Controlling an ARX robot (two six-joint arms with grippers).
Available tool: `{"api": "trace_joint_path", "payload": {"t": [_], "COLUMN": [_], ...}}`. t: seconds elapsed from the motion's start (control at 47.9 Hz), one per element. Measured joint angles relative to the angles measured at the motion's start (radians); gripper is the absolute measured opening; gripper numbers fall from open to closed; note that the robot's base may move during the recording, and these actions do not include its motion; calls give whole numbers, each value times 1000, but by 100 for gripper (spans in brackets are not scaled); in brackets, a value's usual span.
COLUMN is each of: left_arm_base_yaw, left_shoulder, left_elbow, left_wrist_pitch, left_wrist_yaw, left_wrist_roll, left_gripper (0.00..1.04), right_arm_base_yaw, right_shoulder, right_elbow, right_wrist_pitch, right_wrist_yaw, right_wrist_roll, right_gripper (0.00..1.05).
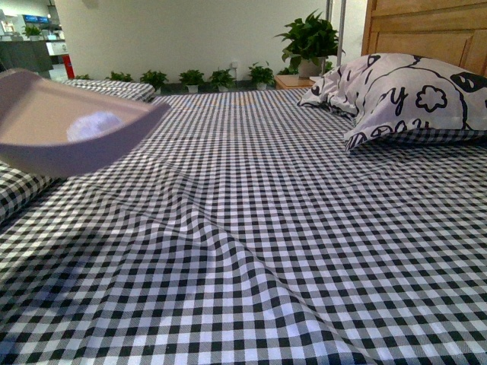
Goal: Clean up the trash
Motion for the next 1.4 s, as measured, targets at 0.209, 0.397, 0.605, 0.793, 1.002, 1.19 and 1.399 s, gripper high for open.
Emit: {"api": "trace_joint_path", "payload": {"t": [0.209, 0.397, 0.605, 0.793, 1.002, 1.19, 1.399], "left_arm_base_yaw": [-20, -45, -65, -106, -253, -335, -338], "left_shoulder": [-274, -479, -646, -829, -1116, -1170, -1175], "left_elbow": [-192, -285, -338, -361, -371, -375, -385], "left_wrist_pitch": [66, 19, -83, -222, -457, -466, -460], "left_wrist_yaw": [-108, -145, -166, -177, -269, -348, -373], "left_wrist_roll": [-326, -399, -412, -431, -468, -496, -513], "left_gripper": [26, 26, 26, 26, 26, 26, 26], "right_arm_base_yaw": [-102, -73, -13, 19, 100, 185, 159], "right_shoulder": [-223, -361, -507, -650, -845, -918, -912], "right_elbow": [-69, -111, -145, -163, -180, -180, -180], "right_wrist_pitch": [4, -73, -115, -161, -369, -484, -575], "right_wrist_yaw": [-247, -209, -187, -180, -145, -60, 60], "right_wrist_roll": [168, 305, 464, 613, 682, 623, 492], "right_gripper": [19, 19, 19, 19, 19, 19, 19]}}
